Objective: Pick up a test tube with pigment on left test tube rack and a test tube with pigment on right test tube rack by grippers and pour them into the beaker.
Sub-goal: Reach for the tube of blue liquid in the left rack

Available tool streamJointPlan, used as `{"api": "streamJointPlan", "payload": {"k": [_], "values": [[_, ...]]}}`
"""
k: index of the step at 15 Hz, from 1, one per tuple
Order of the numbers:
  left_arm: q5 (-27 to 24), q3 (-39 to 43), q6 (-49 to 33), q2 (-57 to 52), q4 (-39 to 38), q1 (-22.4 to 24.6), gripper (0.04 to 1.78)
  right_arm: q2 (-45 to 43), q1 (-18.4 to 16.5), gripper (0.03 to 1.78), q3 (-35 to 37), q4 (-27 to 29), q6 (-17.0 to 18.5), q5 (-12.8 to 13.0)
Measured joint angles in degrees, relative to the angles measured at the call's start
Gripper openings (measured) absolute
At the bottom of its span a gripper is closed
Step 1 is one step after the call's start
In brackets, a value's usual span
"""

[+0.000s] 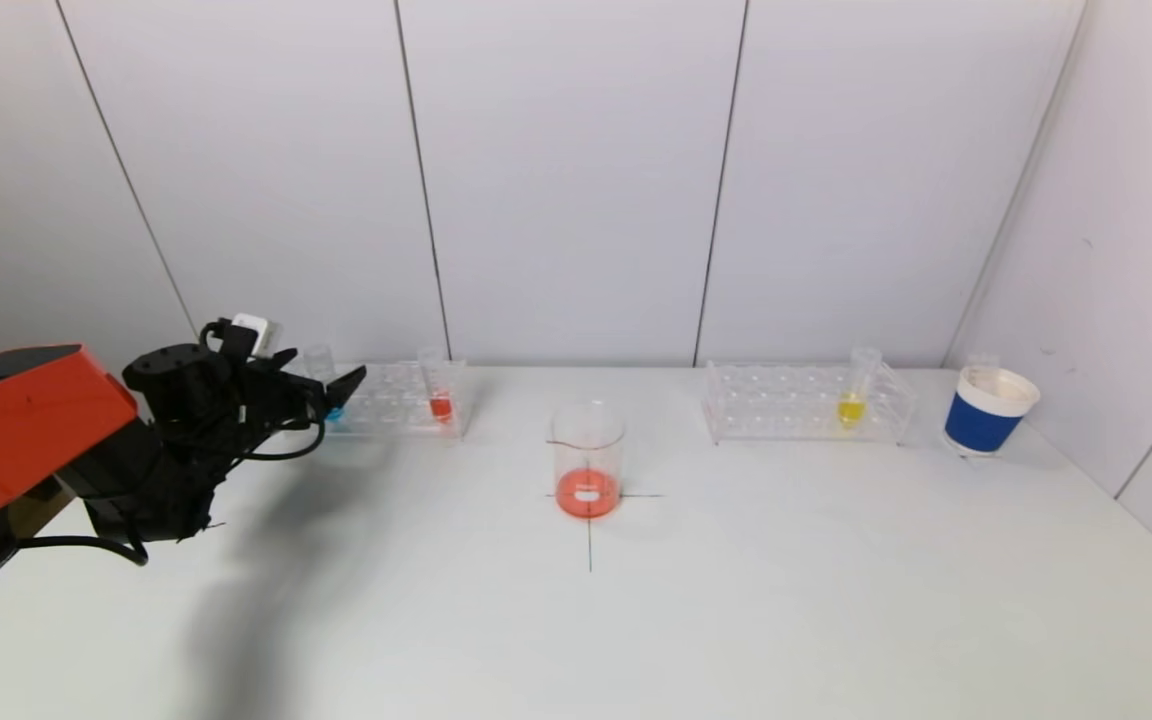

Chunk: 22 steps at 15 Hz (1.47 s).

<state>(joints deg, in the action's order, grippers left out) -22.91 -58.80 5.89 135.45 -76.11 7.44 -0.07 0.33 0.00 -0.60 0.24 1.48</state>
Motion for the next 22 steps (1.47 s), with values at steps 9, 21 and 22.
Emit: {"api": "streamJointPlan", "payload": {"k": [9, 21, 22], "values": [[0.1, -0.3, 0.0, 0.7, 0.0, 0.1, 1.76, 0.0, 0.0, 1.77, 0.0, 0.0, 0.0, 0.0], [0.2, -0.2, -0.1, -0.4, -0.1, 0.2, 1.76, 0.0, 0.0, 1.77, 0.0, 0.0, 0.0, 0.0], [0.2, -0.2, -0.1, -0.4, -0.1, 0.2, 1.76, 0.0, 0.0, 1.77, 0.0, 0.0, 0.0, 0.0]]}}
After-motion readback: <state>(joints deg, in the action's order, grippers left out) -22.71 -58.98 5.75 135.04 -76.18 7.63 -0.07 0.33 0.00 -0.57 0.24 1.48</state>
